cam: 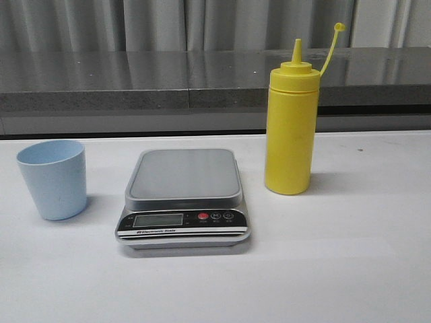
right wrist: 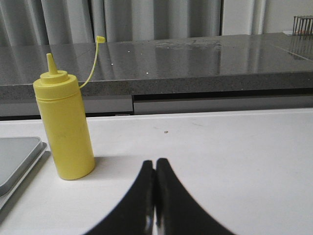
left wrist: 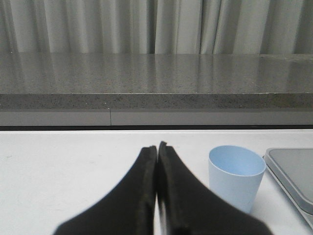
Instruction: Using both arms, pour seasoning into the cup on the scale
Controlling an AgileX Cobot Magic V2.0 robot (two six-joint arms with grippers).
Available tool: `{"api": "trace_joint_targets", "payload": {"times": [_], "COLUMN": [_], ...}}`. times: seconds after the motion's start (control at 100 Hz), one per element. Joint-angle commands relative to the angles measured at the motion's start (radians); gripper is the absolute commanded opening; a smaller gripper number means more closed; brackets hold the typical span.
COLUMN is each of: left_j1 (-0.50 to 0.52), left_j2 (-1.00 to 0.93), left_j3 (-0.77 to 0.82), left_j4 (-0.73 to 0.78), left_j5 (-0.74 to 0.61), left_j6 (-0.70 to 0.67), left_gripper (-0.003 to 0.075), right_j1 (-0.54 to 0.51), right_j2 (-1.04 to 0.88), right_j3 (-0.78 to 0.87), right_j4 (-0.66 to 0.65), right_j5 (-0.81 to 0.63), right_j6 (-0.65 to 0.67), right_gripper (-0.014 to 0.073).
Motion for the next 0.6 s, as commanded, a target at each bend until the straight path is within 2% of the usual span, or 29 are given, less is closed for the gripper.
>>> {"api": "trace_joint_targets", "payload": {"times": [0.0,0.3,0.5,0.59], "left_j1": [0.001,0.001,0.001,0.001], "left_j2": [-0.031,-0.031,-0.031,-0.029], "left_j3": [0.037,0.037,0.027,-0.003], "left_j4": [0.000,0.000,-0.036,-0.036], "left_j5": [-0.075,-0.076,-0.189,-0.170], "left_j6": [-0.005,-0.005,-0.005,-0.005], "left_gripper": [-0.0020,-0.0020,-0.0020,-0.0020], "right_j1": [-0.005,-0.005,-0.005,-0.005], "right_j2": [-0.022,-0.022,-0.022,-0.022], "right_j3": [-0.016,-0.016,-0.016,-0.016], "right_j4": [-0.002,-0.002,-0.002,-0.002], "right_j5": [-0.083,-0.083,-0.083,-0.083], "right_j6": [-0.002,-0.002,-0.002,-0.002], "right_gripper": [-0.0069,-0.0069,-0.0069,-0.0069]}}
